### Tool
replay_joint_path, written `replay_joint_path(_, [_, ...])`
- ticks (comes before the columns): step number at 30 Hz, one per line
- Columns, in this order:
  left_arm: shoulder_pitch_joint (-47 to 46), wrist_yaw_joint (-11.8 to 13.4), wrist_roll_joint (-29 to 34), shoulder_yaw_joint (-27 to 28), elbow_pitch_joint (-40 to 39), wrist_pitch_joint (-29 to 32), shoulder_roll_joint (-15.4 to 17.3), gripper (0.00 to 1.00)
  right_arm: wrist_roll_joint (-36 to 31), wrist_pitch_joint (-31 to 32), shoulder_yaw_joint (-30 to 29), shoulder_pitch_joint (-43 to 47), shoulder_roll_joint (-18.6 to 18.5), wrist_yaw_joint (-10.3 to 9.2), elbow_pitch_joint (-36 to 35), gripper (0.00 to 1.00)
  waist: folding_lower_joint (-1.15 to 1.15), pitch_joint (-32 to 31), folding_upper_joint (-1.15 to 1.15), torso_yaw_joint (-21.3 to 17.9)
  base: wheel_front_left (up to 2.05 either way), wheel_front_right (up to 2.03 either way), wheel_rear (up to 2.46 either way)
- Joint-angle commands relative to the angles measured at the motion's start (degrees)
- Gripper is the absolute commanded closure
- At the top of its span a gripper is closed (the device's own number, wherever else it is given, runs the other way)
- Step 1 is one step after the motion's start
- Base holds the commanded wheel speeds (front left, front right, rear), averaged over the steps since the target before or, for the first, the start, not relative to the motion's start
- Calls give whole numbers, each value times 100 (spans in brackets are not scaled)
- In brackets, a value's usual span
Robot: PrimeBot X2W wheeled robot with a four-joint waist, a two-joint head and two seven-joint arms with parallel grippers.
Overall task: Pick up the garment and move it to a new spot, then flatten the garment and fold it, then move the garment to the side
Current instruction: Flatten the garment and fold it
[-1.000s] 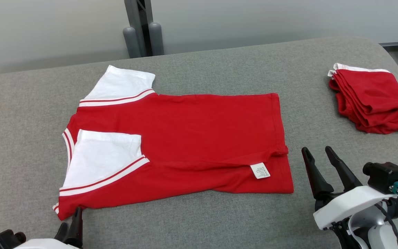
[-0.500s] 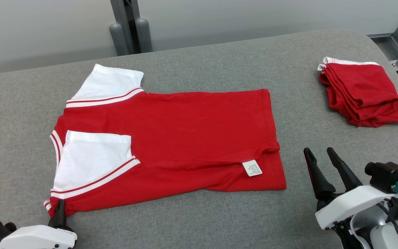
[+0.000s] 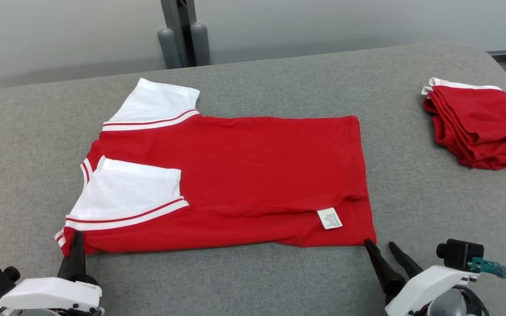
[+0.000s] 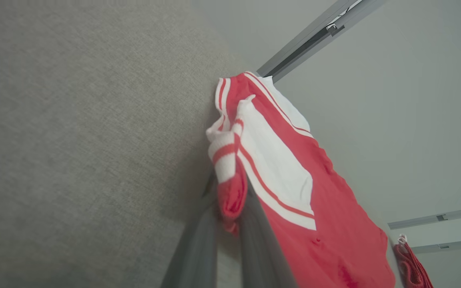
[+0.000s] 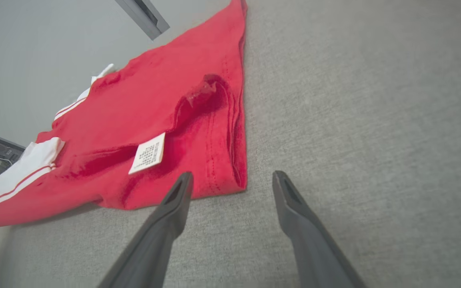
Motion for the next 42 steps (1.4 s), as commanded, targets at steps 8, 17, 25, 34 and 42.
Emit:
replay_joint_path(8, [5, 96, 175, -231, -261, 41, -53, 100, 245, -147, 177, -635, -23, 0, 1190, 0, 0, 8, 0, 247, 0, 0, 0])
replay_joint_path(17, [107, 114, 269, -332, -428, 40, -25, 100, 117, -453, 507, -1126, -8, 0, 1927, 100, 0, -56, 0, 351, 0, 0, 0])
replay_joint_path(25, [495, 141, 302, -319, -936, 0, 28, 100, -222, -321, -16, -916, -50, 0, 1225, 100, 0, -151, 0, 323, 0, 0, 0])
replay_joint_path(34, [1388, 285, 276, -469, -1694, -46, -172, 100, -439, 907, -794, 236, -191, 0, -710, 100, 0, -220, 0, 388, 0, 0, 0])
replay_joint_path(42, [1710, 324, 280, -690, -1299, -60, -306, 100, -511, 1408, -1099, 790, -53, 0, -1093, 100, 0, -314, 0, 453, 0, 0, 0])
